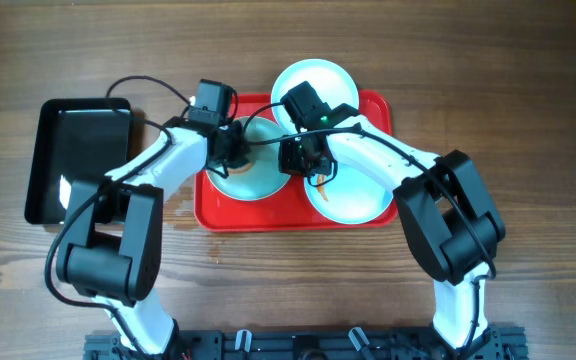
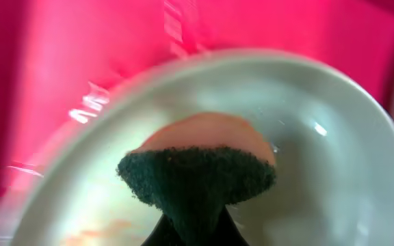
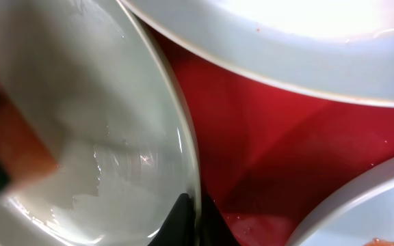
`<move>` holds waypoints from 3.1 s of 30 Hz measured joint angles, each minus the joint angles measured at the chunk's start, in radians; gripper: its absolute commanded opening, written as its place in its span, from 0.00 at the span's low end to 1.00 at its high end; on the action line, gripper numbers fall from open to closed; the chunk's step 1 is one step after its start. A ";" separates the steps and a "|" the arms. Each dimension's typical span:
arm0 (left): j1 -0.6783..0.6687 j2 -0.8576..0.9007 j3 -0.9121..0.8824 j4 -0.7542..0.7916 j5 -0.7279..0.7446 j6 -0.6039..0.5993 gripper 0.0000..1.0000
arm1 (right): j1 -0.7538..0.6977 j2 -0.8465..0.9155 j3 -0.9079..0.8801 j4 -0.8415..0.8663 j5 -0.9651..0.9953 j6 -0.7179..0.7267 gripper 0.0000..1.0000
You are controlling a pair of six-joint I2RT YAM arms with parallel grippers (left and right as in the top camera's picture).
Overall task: Clean dirty plates on tray and stack at the side
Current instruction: 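Keep scrubbing the sauce streak on the left plate with the sponge, then wipe the sponge around the left plate's rim area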
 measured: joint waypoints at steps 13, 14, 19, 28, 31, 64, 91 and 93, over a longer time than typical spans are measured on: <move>-0.091 0.006 0.000 -0.039 0.116 0.000 0.04 | -0.001 0.000 0.000 -0.003 -0.001 -0.004 0.04; -0.091 0.006 0.003 -0.052 0.112 0.000 0.04 | -0.001 0.000 0.000 -0.003 -0.001 -0.006 0.04; -0.070 -0.001 0.017 -0.157 0.068 -0.009 0.04 | -0.001 0.000 0.000 -0.003 -0.004 -0.018 0.04; -0.009 -0.016 0.024 -0.313 -0.035 -0.038 0.04 | -0.001 0.000 0.000 -0.003 -0.004 -0.021 0.04; -0.006 -0.018 0.026 -0.334 -0.064 -0.057 0.04 | -0.001 0.000 0.000 -0.003 -0.004 -0.021 0.04; -0.026 -0.004 0.020 -0.189 0.032 -0.118 0.04 | 0.010 0.000 0.000 -0.006 -0.019 -0.025 0.04; 0.030 -0.019 0.023 -0.320 -0.235 -0.185 0.04 | 0.018 0.006 0.000 0.012 -0.034 -0.025 0.04; 0.035 -0.019 0.025 -0.329 -0.215 -0.186 0.04 | 0.018 0.006 0.000 0.012 -0.034 -0.025 0.04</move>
